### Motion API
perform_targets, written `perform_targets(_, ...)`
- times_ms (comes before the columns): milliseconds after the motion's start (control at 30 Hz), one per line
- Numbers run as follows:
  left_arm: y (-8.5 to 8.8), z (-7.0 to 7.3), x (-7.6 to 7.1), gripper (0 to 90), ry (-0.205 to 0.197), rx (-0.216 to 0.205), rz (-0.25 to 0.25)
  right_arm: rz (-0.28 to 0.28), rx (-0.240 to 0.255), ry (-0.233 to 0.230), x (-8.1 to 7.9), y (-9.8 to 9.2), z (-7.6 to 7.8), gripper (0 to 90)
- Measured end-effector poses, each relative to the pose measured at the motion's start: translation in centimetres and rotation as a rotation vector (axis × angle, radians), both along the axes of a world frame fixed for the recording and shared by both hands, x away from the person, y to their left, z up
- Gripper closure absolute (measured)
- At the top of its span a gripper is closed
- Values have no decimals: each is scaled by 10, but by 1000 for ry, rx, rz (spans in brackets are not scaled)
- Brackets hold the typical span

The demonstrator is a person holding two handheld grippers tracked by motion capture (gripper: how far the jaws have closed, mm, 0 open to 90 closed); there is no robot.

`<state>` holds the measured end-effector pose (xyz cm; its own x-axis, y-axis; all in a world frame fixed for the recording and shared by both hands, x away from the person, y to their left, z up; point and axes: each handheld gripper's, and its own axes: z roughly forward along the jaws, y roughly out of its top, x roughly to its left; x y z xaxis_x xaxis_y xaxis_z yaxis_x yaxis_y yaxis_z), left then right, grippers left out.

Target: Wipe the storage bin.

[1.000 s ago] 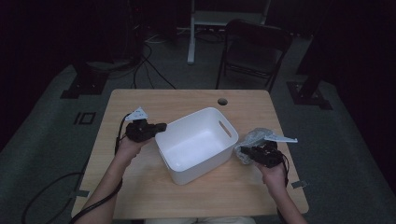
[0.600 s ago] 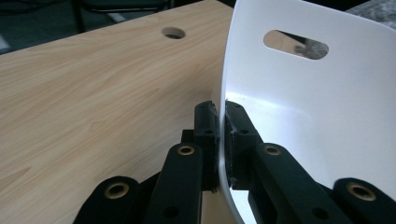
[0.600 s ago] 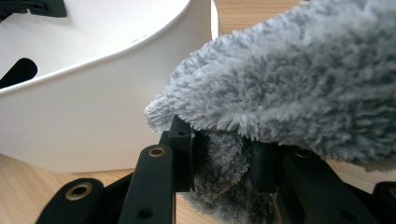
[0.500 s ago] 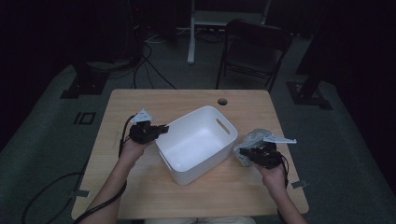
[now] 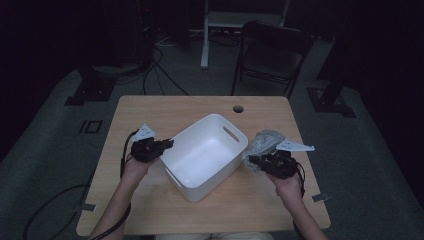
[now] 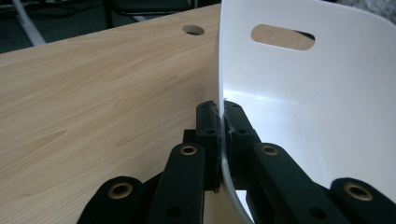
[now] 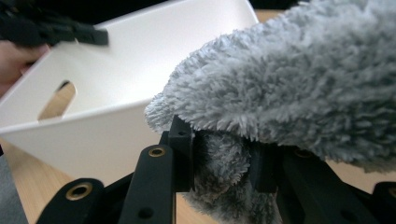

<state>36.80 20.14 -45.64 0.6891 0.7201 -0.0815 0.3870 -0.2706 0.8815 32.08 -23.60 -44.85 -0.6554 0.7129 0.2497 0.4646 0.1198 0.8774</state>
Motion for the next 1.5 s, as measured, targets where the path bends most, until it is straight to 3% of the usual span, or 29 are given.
perform_targets(200,0,-1,2,867,0,-11,-33,-20,-16,13,17,9,-6,675)
perform_targets(433,0,-2,2,865,-9,-11,-44,-30,-13,21,17,10,-13,678)
perform_targets(500,-1,-2,1,866,-16,-2,-56,-31,-35,26,17,13,-16,678)
perform_targets(600,-3,-2,1,865,-23,7,-63,-33,-68,51,20,17,-24,678)
perform_targets(867,-3,-2,2,861,-19,-6,-69,-31,-80,98,27,17,-37,677)
perform_targets(1067,-4,-2,1,862,-19,-6,-59,-40,-95,145,34,18,-55,677)
perform_targets(1300,-4,-3,2,861,-22,-7,-43,-52,-186,210,47,24,-86,677)
perform_targets(1400,-5,-3,0,862,-21,-6,-24,-56,-185,218,47,25,-85,677)
perform_targets(1500,-6,-2,0,864,-29,5,-19,-38,-123,217,41,24,-73,677)
